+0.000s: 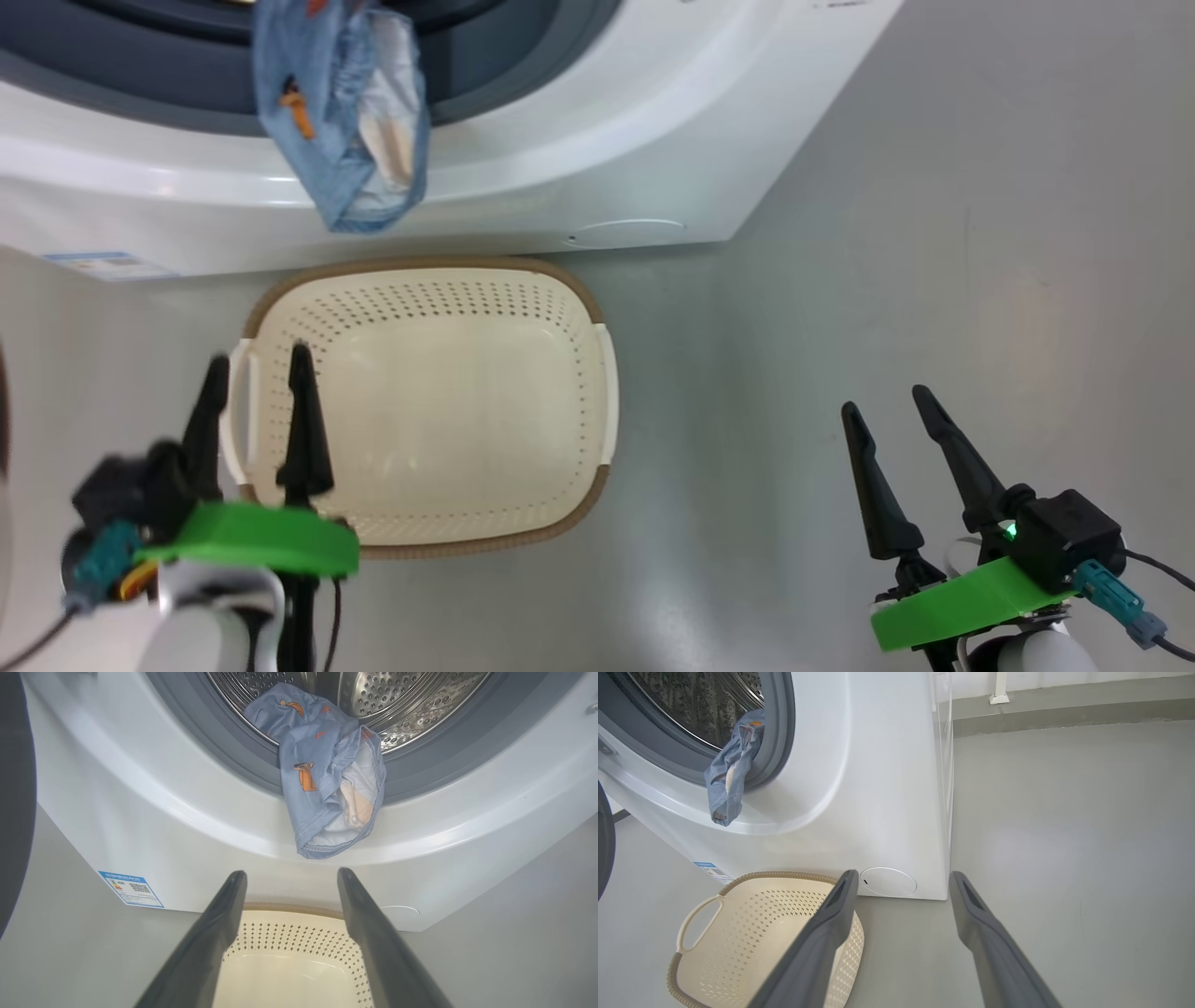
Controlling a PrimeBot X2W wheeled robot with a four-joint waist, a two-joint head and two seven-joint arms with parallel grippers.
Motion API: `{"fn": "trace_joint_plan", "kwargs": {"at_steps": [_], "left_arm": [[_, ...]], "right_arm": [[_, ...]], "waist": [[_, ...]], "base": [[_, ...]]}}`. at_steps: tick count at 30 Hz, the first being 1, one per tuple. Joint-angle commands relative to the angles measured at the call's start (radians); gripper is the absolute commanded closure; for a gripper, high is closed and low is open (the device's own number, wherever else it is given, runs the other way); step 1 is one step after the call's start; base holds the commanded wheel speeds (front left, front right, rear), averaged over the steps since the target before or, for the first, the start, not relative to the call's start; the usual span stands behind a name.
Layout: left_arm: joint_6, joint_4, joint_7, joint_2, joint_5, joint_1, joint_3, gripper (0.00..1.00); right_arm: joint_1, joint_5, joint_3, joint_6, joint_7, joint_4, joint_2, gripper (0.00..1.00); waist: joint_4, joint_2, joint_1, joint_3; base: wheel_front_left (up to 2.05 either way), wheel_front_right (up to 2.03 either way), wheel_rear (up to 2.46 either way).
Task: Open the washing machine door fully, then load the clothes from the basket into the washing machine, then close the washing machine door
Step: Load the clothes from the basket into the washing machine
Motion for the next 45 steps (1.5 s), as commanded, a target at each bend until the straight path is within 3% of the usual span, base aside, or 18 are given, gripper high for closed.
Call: {"fn": "trace_joint_plan", "kwargs": {"at_steps": [1,20,31,42,43,45], "left_arm": [[0.001,-0.013,0.003,0.024,0.011,-0.034,0.027,0.00],[-0.056,0.366,-0.008,0.114,0.013,-0.416,0.052,0.00],[-0.073,0.523,-0.052,0.118,0.033,-0.540,0.021,0.00],[-0.076,0.588,-0.087,0.107,0.038,-0.605,0.011,0.00],[-0.077,0.592,-0.089,0.105,0.037,-0.608,0.010,0.02],[-0.081,0.595,-0.094,0.100,0.034,-0.610,0.008,0.51]], "right_arm": [[0.000,0.011,0.031,0.003,-0.005,-0.025,-0.002,0.00],[-0.051,0.065,0.066,0.003,-0.005,-0.037,-0.002,0.00],[-0.064,0.070,0.075,0.003,-0.005,-0.041,-0.002,0.00],[-0.066,0.075,0.082,0.003,-0.005,-0.039,-0.002,0.00],[-0.067,0.075,0.082,0.003,-0.005,-0.039,-0.002,0.00],[-0.068,0.076,0.082,0.003,-0.005,-0.038,-0.002,0.00]], "waist": [[-0.016,0.0000,0.0000,0.014],[-0.145,0.0000,0.0000,0.133],[-0.168,0.0000,0.0000,0.158],[-0.172,0.0000,0.0000,0.168],[-0.172,0.0000,0.0000,0.169],[-0.171,0.0000,0.0000,0.167]], "base": [[0.00,0.00,0.00],[0.00,0.00,0.00],[0.00,0.00,0.00],[0.00,0.00,0.00],[0.00,0.00,0.00],[0.00,0.00,0.00]]}}
